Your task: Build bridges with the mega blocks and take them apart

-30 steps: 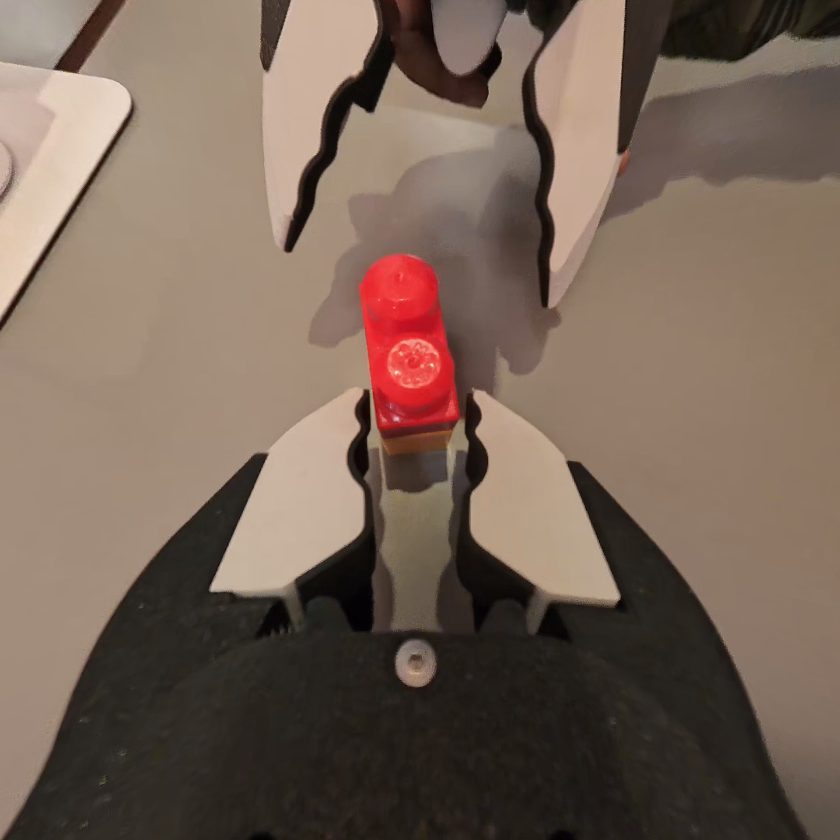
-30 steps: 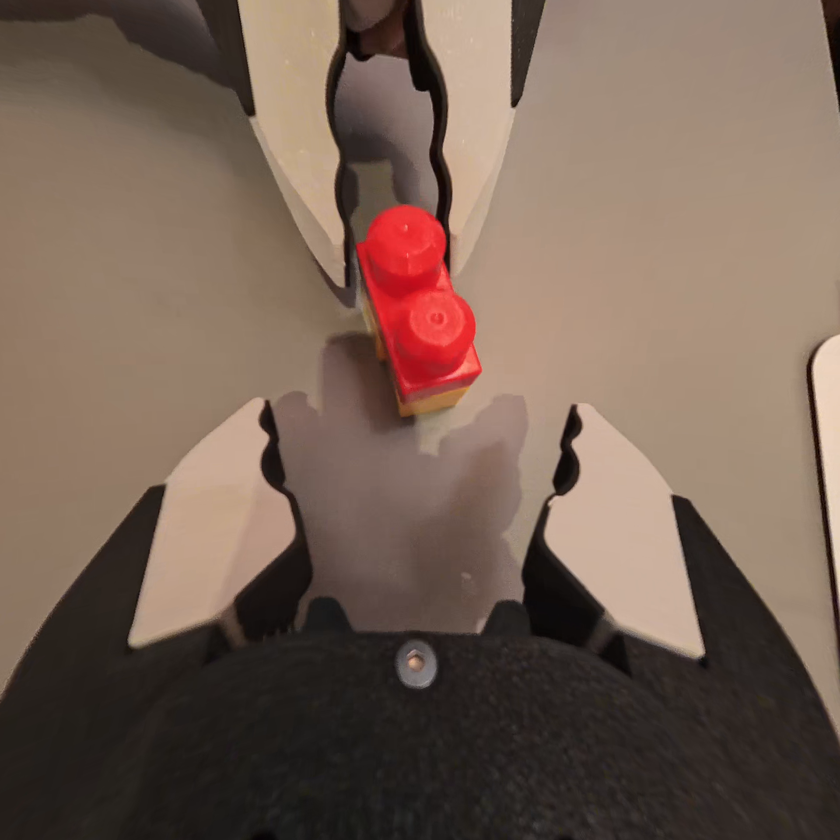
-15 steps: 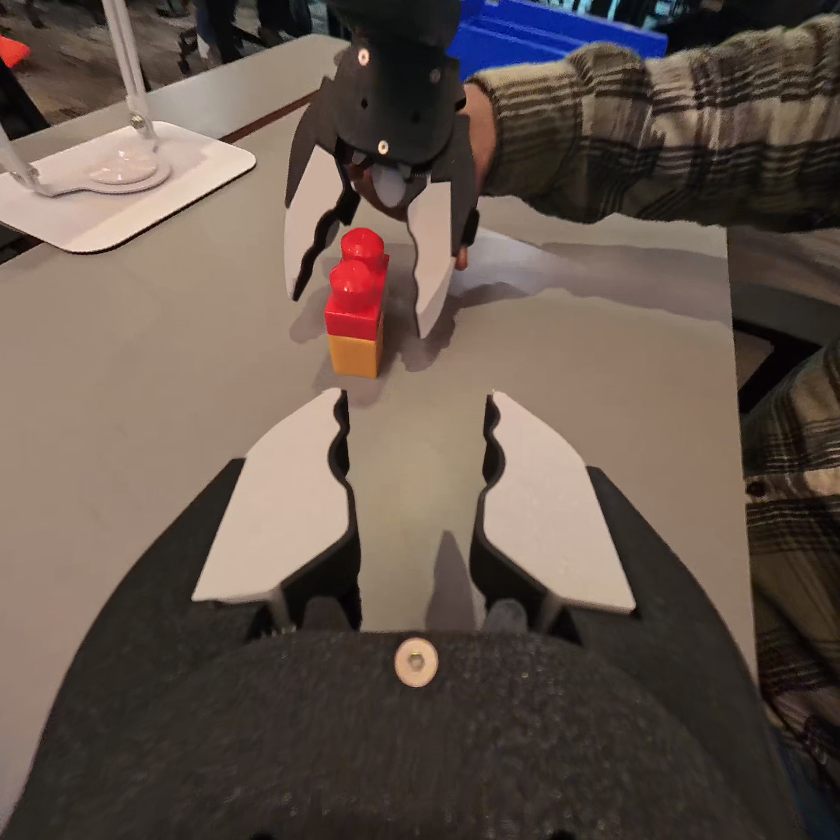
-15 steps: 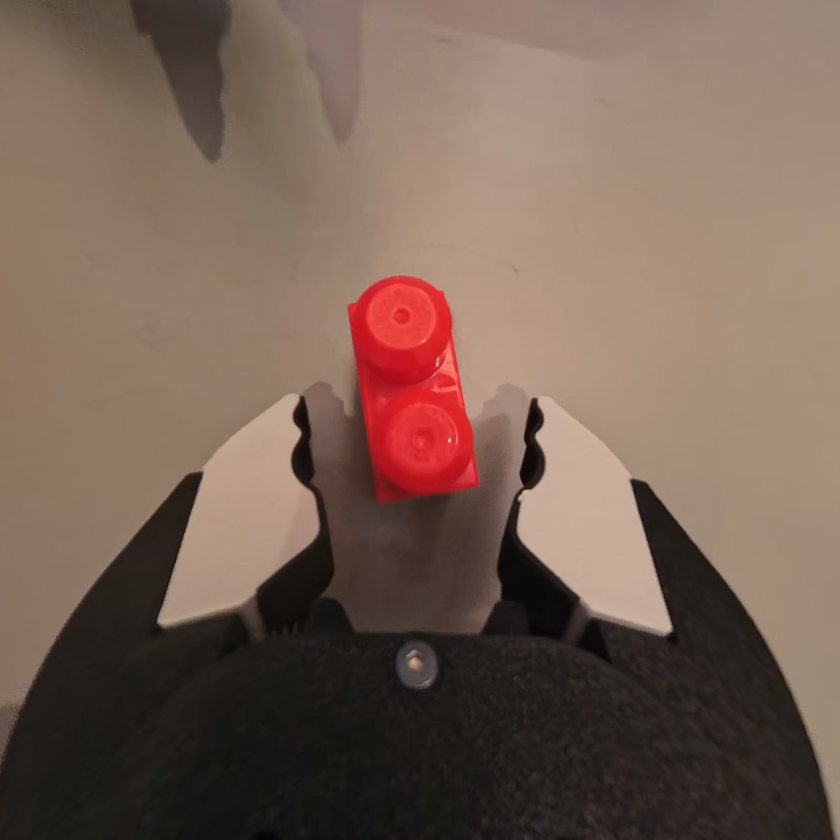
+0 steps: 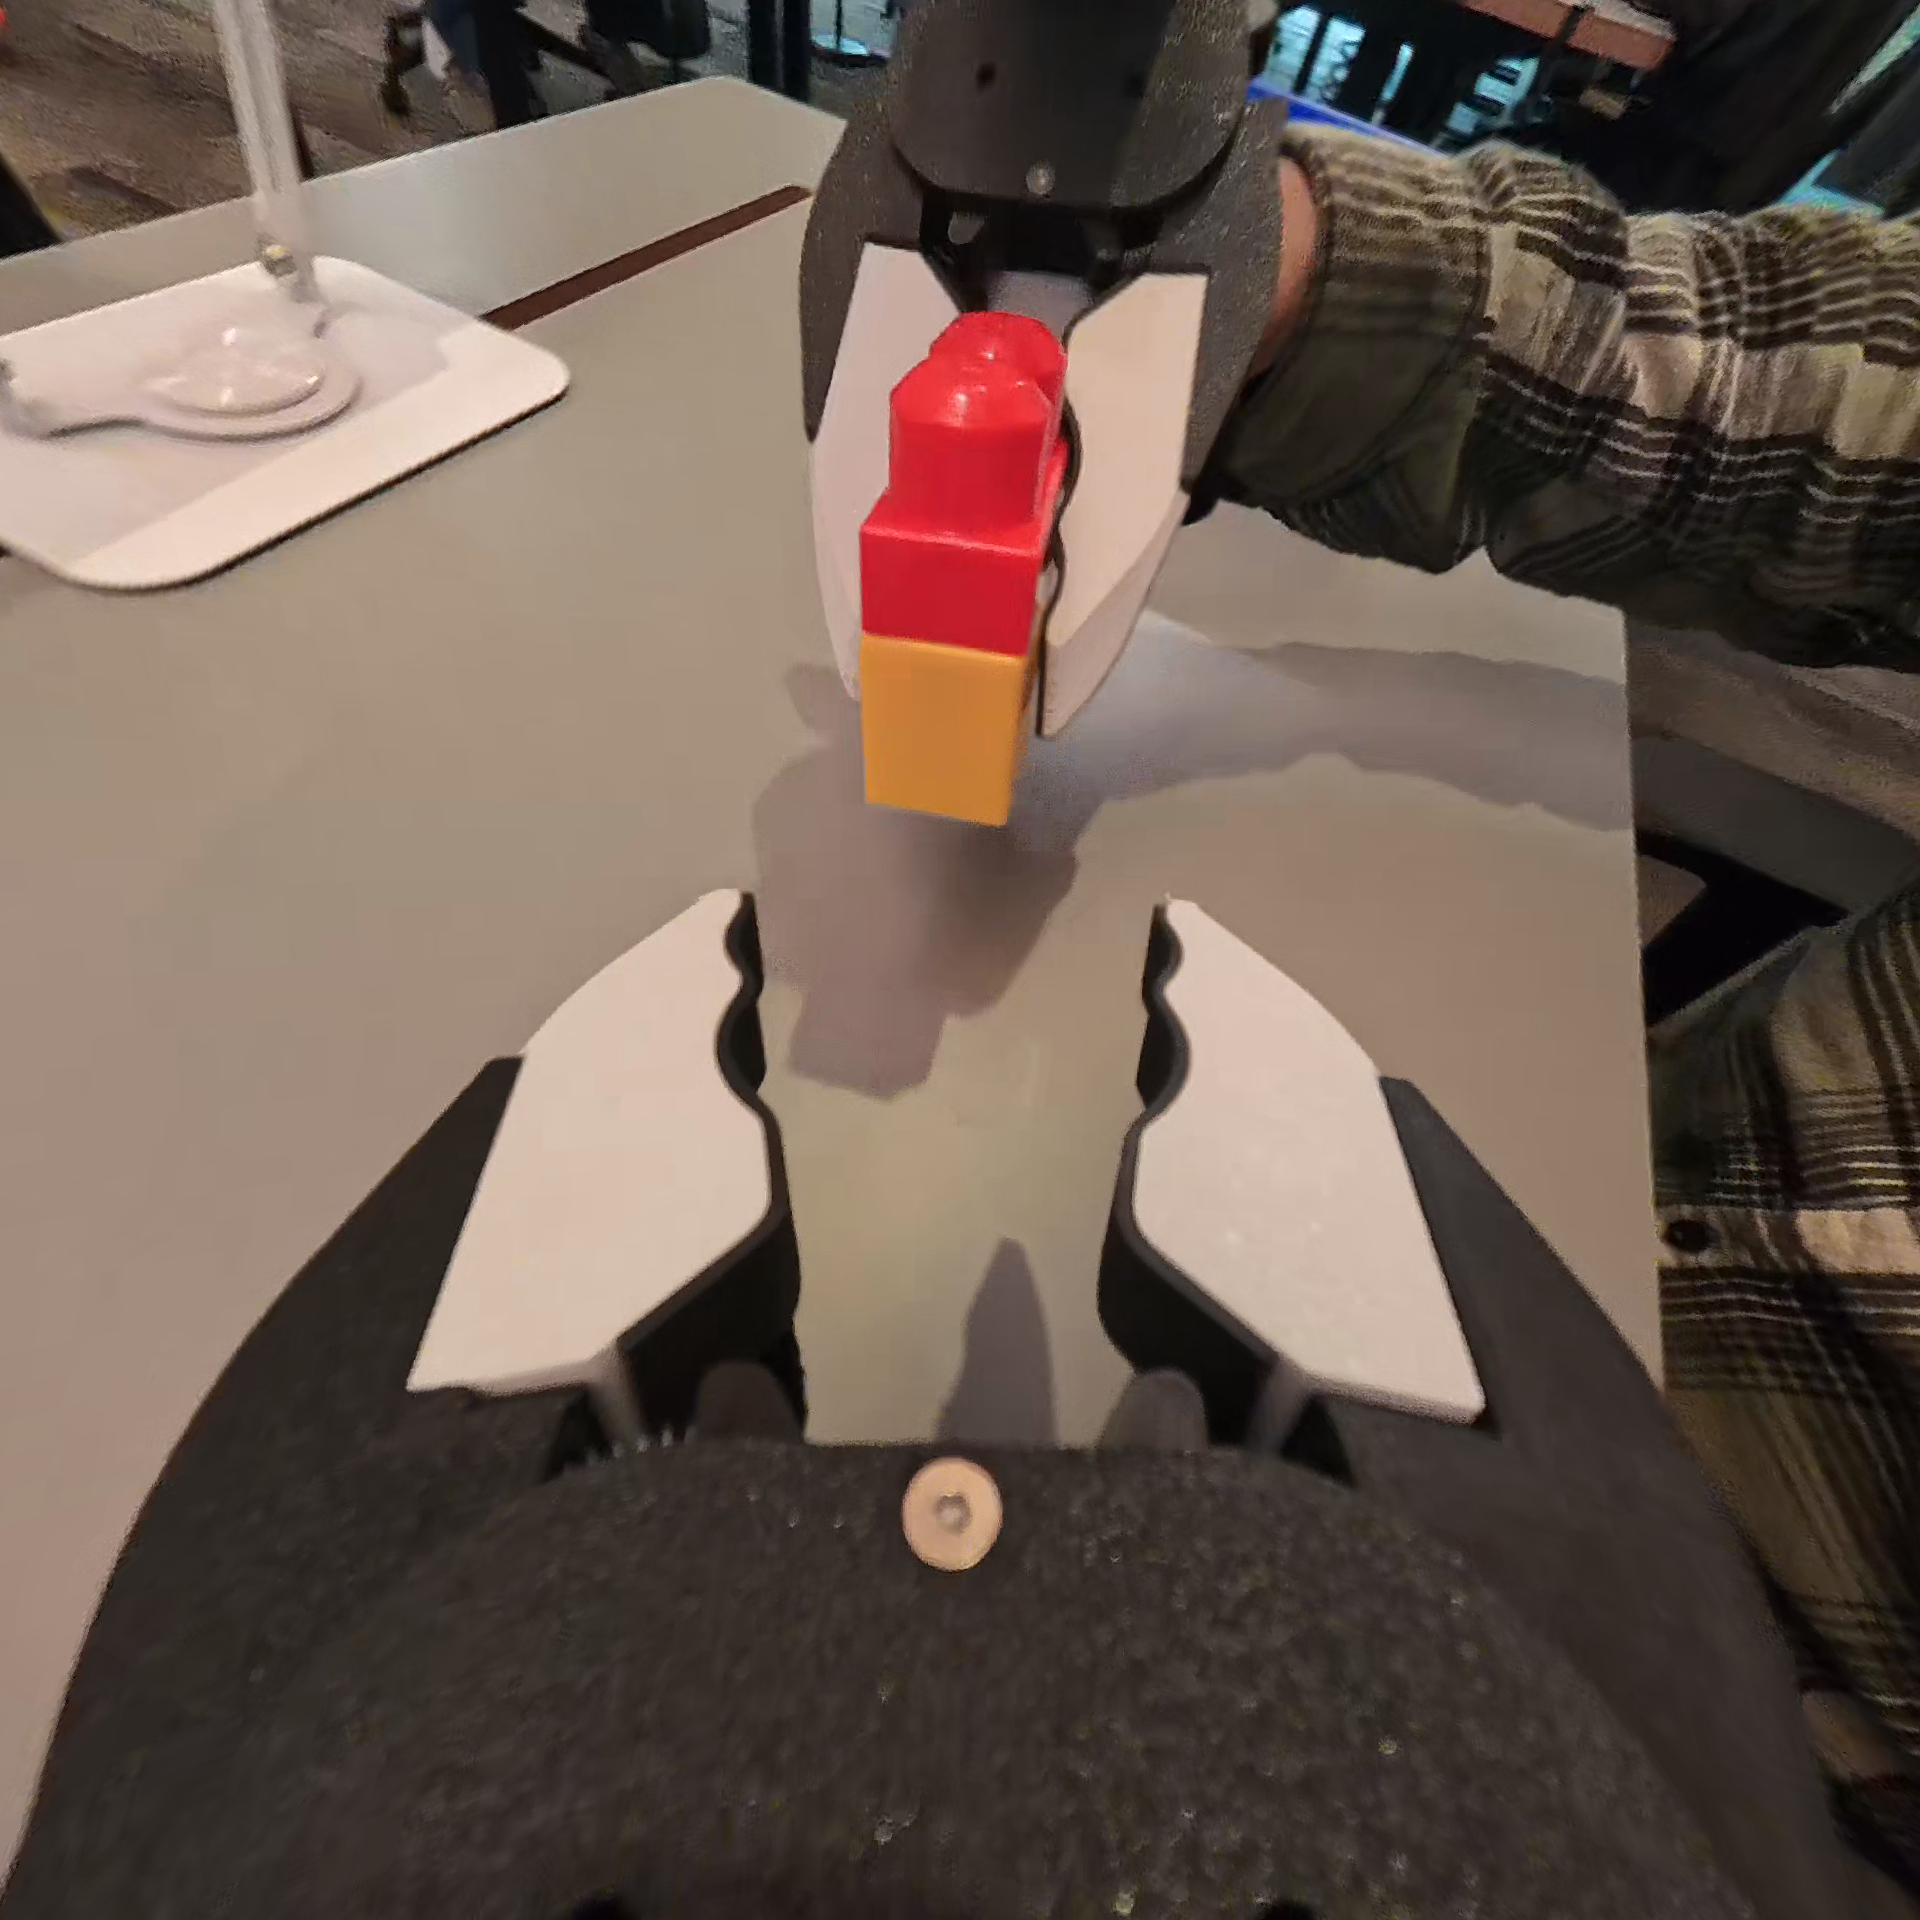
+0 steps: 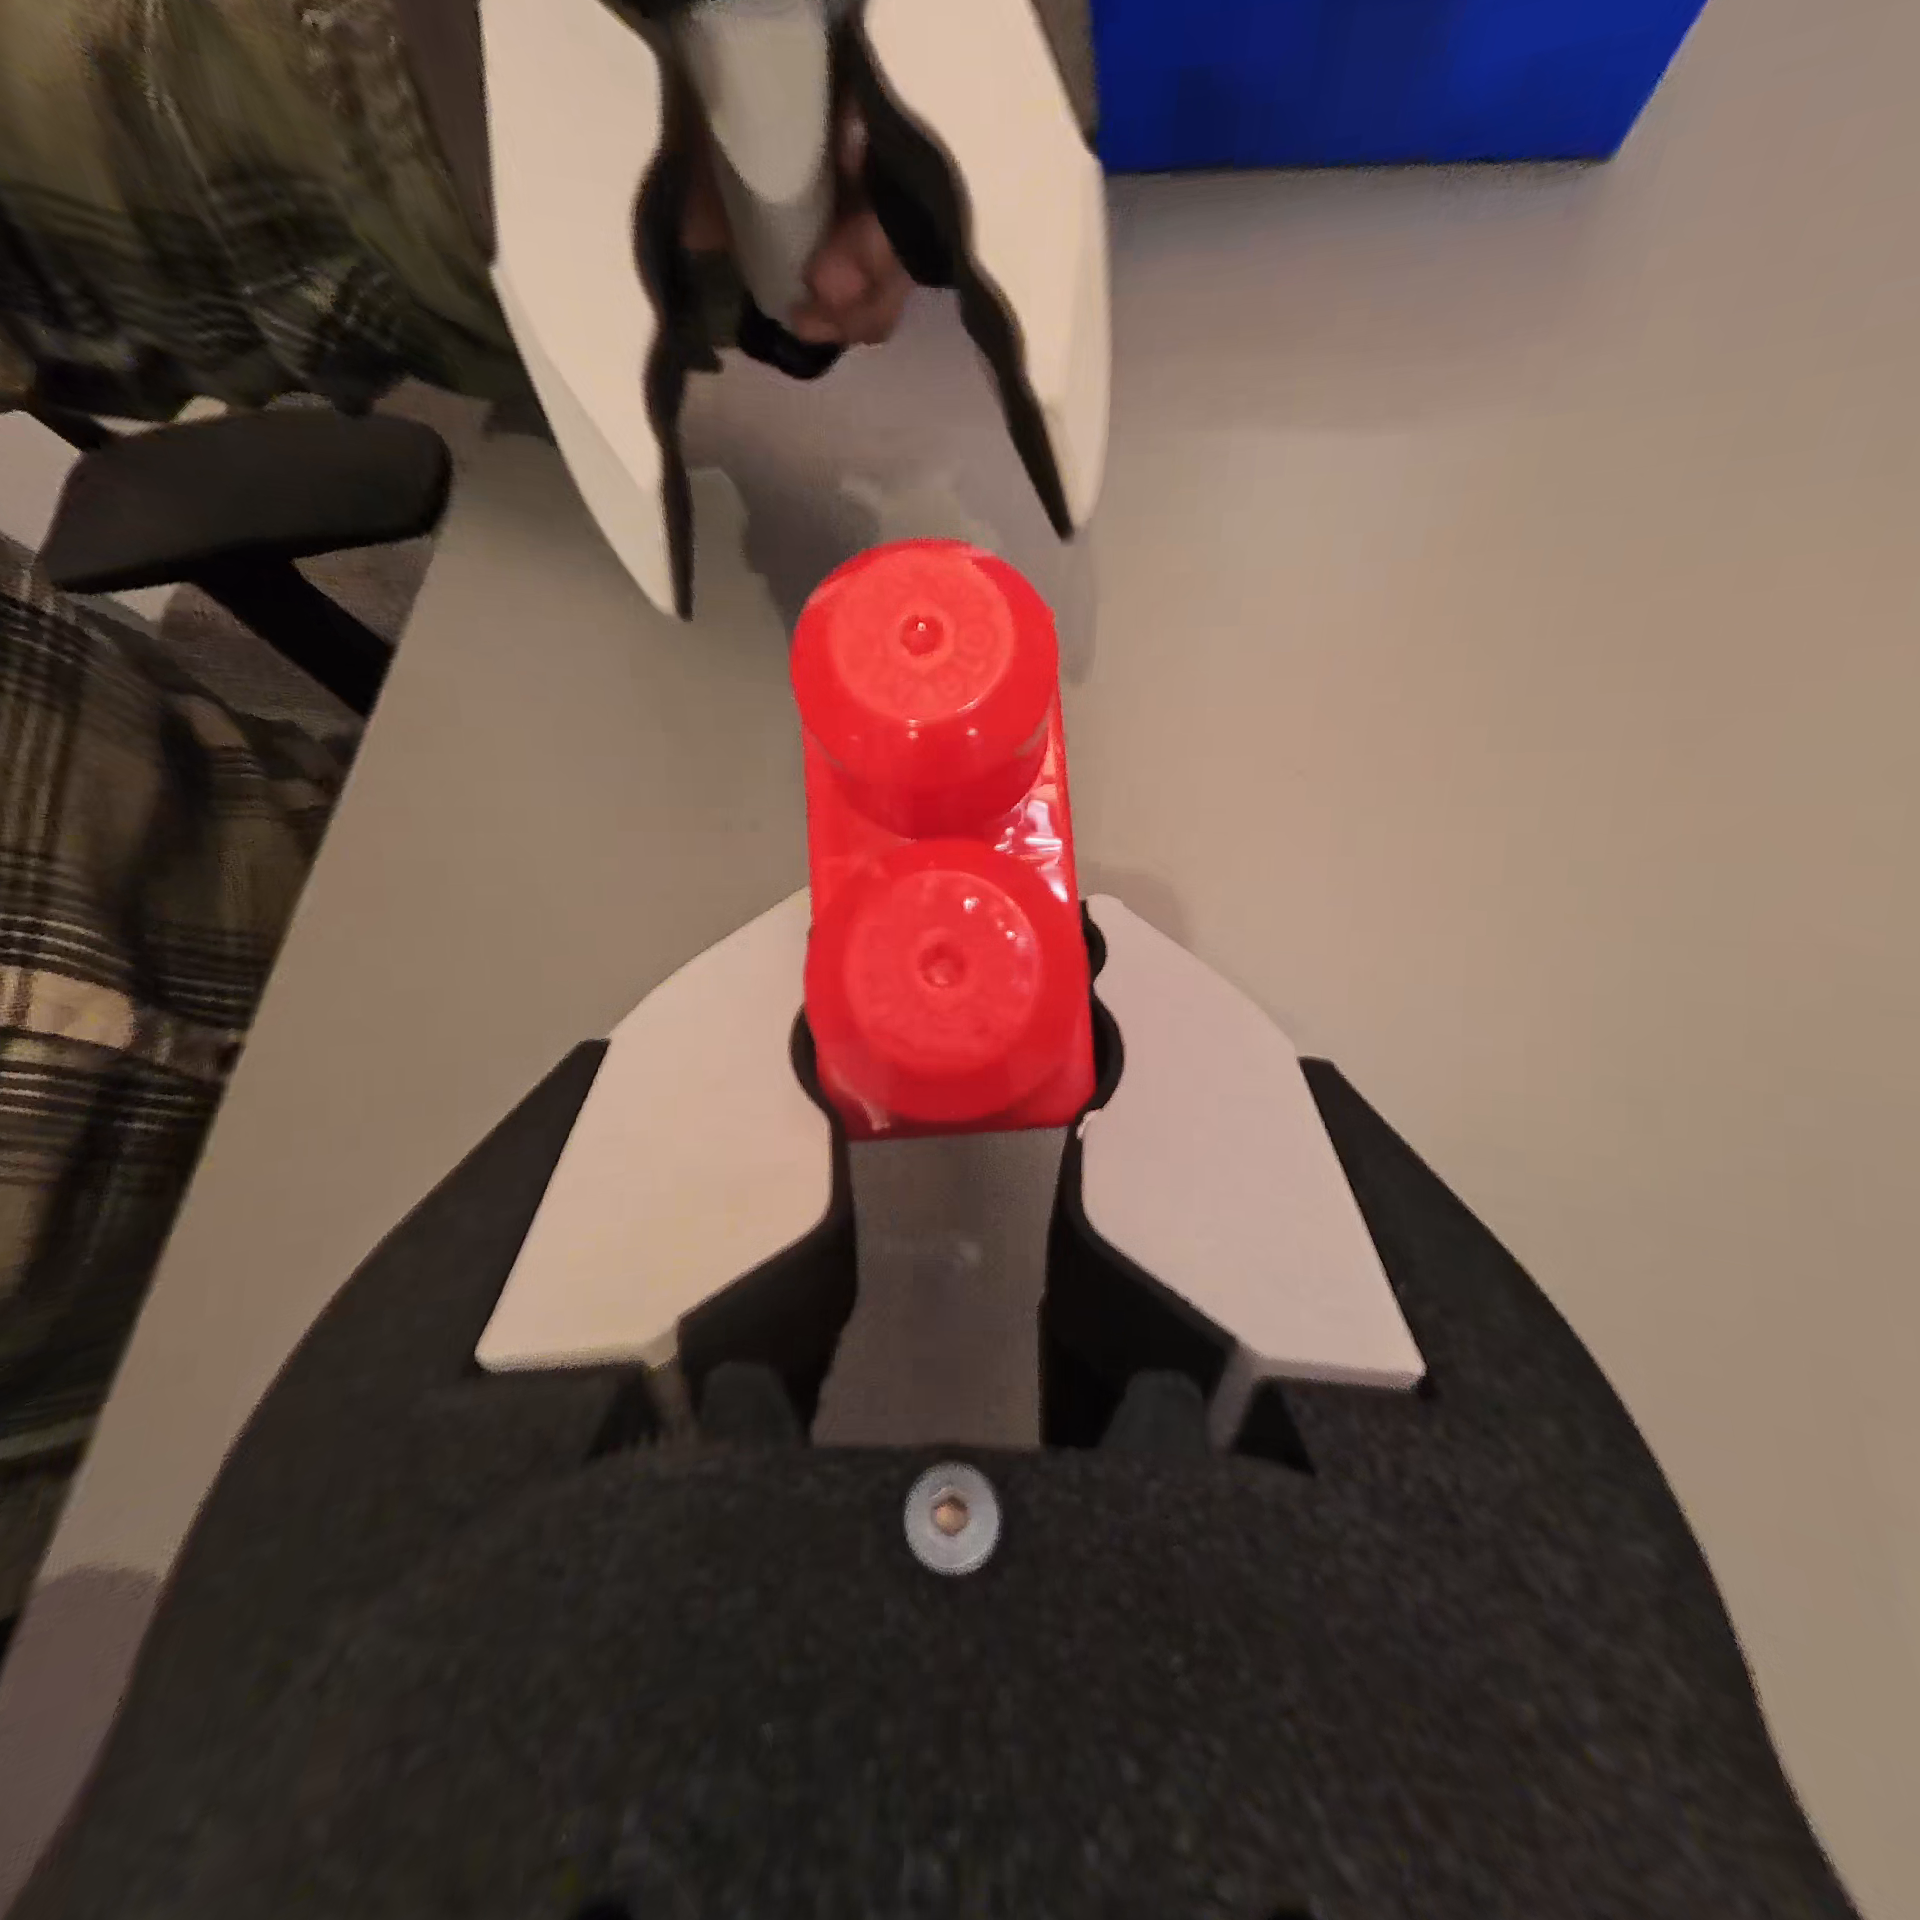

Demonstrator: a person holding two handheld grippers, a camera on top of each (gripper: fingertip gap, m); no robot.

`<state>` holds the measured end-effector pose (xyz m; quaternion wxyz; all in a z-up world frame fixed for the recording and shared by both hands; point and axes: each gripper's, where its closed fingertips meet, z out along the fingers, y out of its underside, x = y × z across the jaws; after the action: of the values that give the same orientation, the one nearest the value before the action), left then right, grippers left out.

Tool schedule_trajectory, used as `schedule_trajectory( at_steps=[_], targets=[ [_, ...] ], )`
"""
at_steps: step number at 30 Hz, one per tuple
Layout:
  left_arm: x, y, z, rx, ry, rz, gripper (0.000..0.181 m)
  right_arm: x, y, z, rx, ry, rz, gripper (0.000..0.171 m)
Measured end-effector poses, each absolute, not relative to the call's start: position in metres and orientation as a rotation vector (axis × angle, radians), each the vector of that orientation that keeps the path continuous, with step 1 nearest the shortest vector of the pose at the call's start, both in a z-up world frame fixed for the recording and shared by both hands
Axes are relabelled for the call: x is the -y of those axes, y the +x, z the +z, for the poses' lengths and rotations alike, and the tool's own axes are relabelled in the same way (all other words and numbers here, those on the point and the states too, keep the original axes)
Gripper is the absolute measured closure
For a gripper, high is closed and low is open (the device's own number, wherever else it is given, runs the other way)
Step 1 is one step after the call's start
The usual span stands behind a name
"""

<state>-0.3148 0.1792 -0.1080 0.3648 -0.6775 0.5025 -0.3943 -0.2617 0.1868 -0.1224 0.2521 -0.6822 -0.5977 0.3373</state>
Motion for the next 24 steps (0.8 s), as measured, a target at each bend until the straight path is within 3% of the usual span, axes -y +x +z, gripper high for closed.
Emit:
schedule_trajectory(
  at_steps=[5, 13, 18, 24],
  targets=[
    [-0.167, -0.290, -0.089, -1.370, -1.664, -1.003, 0.110, -0.174, -0.255, -0.099, 1.607, -1.852, 0.846, 0.132],
    [-0.151, -0.270, -0.075, -1.450, -1.603, -1.043, 0.123, -0.151, -0.260, -0.080, 1.576, -1.781, 0.991, 0.131],
    [-0.136, -0.264, -0.072, -1.543, -1.551, -1.096, 0.143, -0.140, -0.269, -0.067, 1.608, -1.745, 1.034, 0.131],
    [-0.130, -0.265, -0.065, -1.554, -1.496, -1.118, 0.144, -0.132, -0.272, -0.059, 1.646, -1.741, 1.033, 0.128]
  ],
)
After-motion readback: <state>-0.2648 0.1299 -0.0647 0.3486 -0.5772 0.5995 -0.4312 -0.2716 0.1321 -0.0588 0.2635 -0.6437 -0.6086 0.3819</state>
